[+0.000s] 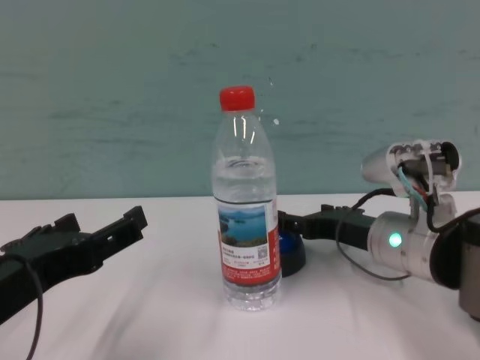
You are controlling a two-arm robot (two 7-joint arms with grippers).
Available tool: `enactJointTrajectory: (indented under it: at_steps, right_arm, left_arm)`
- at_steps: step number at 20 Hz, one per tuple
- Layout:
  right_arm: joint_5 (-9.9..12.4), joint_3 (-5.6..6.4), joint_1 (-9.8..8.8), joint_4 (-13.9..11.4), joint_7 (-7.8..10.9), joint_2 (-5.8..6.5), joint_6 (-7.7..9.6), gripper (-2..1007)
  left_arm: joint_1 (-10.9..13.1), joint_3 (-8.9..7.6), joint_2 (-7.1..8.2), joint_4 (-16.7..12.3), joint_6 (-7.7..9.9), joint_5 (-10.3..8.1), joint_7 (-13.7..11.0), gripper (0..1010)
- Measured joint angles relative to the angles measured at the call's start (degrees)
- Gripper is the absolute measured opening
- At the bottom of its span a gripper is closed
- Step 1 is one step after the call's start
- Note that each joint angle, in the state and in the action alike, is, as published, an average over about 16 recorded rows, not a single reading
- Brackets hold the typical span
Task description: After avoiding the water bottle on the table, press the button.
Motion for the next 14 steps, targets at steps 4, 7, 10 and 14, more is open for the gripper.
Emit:
enactJointTrajectory:
  at_steps: [4,7,10,14]
  right_arm:
    - [-0.05,0.19,-2.27,-4.61,-0.52,0.60,0.81,1004]
    - [0.08,0.30,-4.48,-9.22,-1.09,1.28,1.65,1004]
    - [0.39,0.38,-6.81,-14.08,-1.76,2.08,2.52,1004]
    - [1.02,0.49,-9.96,-20.54,-2.73,3.22,3.49,1004]
  left_arm:
    - [0.00,0.00,0.00,0.00,0.00,0.00,0.00,1010]
    - [0.00,0.00,0.00,0.00,0.00,0.00,0.00,1010]
    - [0.00,0.00,0.00,0.00,0.00,0.00,0.00,1010]
    - [0.00,0.00,0.00,0.00,0.00,0.00,0.00,1010]
